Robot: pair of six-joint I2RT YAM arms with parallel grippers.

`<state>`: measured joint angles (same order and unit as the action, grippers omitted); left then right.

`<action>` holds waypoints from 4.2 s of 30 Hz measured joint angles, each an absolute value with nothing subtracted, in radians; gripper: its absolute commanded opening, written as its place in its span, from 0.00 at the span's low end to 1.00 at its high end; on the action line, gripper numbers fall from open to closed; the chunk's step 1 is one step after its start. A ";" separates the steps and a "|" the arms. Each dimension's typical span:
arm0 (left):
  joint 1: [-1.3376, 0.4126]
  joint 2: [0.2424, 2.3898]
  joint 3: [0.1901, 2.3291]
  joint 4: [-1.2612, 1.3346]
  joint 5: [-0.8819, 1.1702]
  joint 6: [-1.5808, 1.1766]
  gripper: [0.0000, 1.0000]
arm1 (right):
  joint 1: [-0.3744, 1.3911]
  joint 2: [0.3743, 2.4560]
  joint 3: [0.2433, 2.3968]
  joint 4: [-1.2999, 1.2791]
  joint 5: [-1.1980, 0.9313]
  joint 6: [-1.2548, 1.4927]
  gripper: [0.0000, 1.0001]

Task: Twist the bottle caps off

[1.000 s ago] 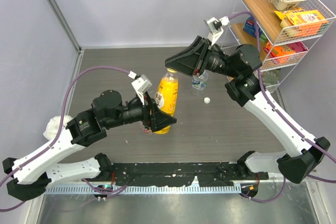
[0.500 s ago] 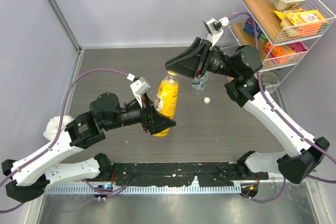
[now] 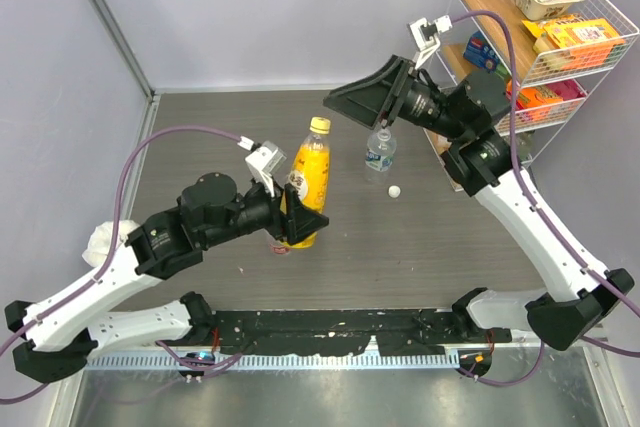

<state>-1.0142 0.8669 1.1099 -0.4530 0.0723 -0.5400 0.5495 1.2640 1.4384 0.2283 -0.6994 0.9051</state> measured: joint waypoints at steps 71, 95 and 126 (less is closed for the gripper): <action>-1.033 1.100 1.370 -0.867 -0.348 -0.519 0.00 | 0.570 1.401 1.528 -0.142 -0.530 0.771 0.02; -1.032 0.958 1.253 -0.498 0.087 -0.543 0.00 | 0.484 1.312 1.363 0.558 -0.909 1.106 0.02; -1.032 1.086 1.257 -0.680 -0.144 -0.511 0.00 | 0.490 1.317 1.664 -0.292 -0.419 0.706 1.00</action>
